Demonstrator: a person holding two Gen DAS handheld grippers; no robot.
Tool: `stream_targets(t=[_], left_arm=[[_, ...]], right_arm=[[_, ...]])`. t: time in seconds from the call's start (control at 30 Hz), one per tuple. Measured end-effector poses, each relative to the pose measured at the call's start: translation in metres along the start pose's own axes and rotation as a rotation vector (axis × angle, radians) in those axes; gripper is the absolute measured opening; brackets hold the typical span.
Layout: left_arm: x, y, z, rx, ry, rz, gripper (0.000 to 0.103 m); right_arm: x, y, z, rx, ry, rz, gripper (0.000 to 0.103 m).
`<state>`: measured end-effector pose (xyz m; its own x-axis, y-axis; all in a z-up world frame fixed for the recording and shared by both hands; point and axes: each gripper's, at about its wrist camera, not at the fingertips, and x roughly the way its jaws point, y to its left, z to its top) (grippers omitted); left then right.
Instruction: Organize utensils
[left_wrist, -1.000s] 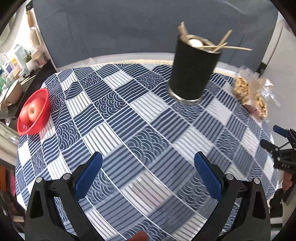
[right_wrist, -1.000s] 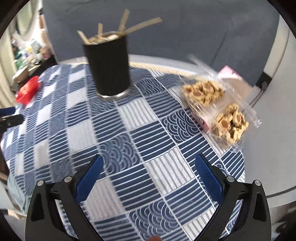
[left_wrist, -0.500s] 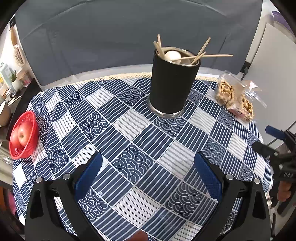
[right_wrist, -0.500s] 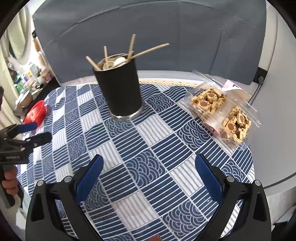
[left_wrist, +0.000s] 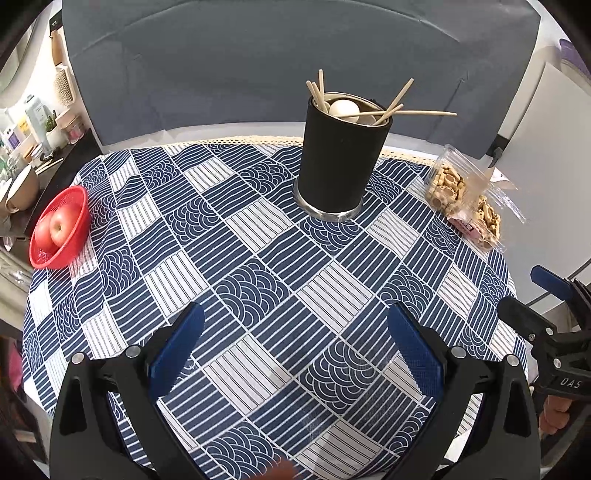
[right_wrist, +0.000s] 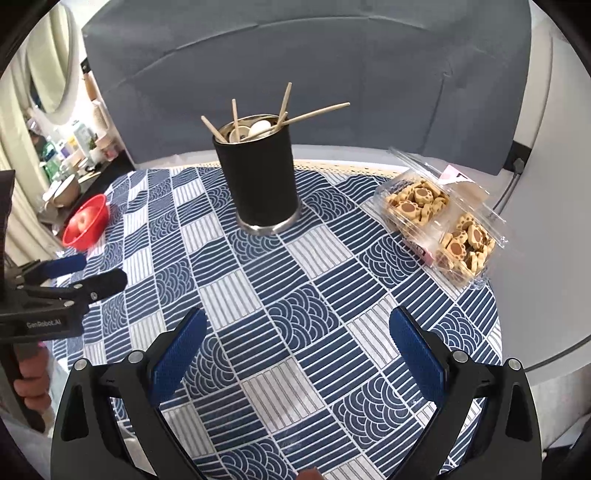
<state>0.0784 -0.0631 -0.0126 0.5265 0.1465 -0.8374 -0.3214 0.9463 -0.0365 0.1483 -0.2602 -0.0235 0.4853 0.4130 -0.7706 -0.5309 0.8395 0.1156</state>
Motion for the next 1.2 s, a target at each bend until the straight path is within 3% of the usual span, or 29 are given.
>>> stream_targets(t=[0.43,1.2], left_arm=[[-0.014,-0.011,-0.004,0.002,-0.049,0.049,0.097],[-0.011,-0.007,-0.004,-0.020,-0.027,0.055,0.097]], right_arm=[[-0.004,0.000,0.001,-0.034,-0.023,0.012,0.095],[0.003,0.002,0.004,-0.065,-0.012,0.013,0.095]])
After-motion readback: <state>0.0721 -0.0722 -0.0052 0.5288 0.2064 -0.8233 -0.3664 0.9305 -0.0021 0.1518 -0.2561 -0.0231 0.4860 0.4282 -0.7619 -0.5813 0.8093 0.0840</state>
